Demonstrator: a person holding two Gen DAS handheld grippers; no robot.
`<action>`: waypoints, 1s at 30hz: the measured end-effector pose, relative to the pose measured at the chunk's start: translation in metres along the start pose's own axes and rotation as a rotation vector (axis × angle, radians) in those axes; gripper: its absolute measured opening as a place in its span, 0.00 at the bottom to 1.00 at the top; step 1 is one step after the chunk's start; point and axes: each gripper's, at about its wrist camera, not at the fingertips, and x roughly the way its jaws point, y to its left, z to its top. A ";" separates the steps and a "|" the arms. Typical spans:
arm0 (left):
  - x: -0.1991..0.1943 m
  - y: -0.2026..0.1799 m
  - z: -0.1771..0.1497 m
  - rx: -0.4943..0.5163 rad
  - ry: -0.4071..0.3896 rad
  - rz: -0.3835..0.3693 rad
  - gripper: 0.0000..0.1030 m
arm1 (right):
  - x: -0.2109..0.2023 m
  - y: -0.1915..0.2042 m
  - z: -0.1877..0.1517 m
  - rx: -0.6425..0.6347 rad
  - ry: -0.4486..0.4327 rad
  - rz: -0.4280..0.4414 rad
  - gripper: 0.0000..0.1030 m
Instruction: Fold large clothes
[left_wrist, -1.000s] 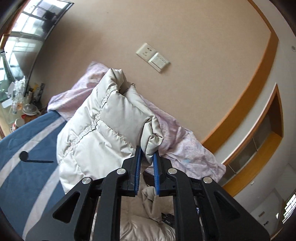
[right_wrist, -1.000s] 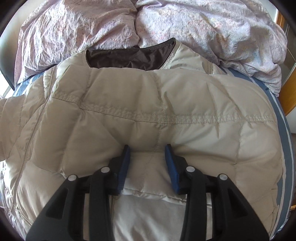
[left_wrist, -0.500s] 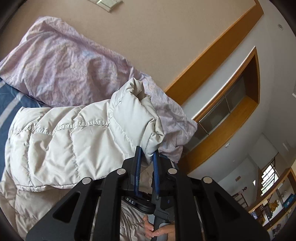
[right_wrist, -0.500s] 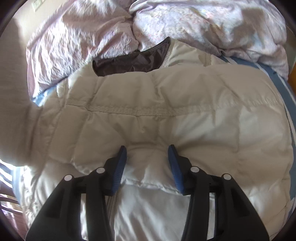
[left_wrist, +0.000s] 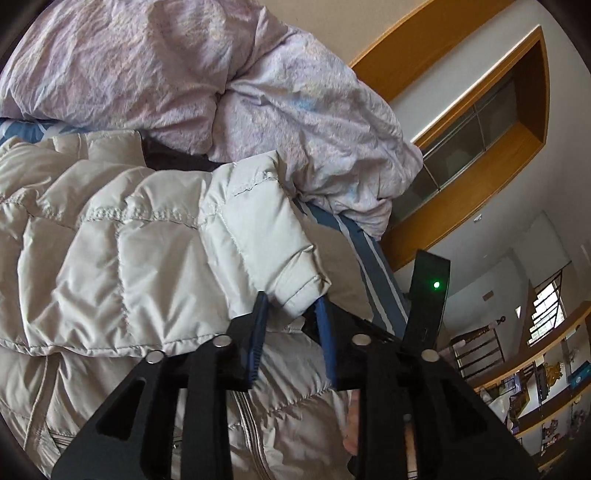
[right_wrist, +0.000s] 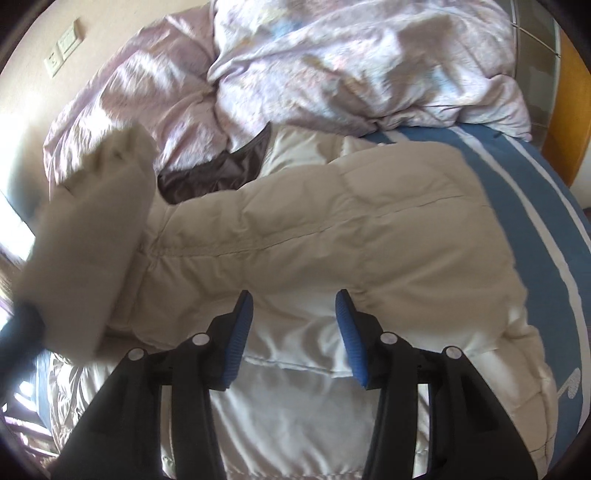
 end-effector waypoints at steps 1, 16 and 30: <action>0.002 -0.002 -0.002 0.009 0.001 0.003 0.53 | -0.001 -0.002 0.001 0.004 -0.004 -0.004 0.46; -0.065 0.055 0.005 0.099 -0.137 0.401 0.87 | -0.027 0.048 -0.004 -0.188 -0.106 0.148 0.28; -0.054 0.128 0.004 0.060 -0.058 0.590 0.86 | 0.040 0.083 -0.012 -0.283 0.094 0.075 0.19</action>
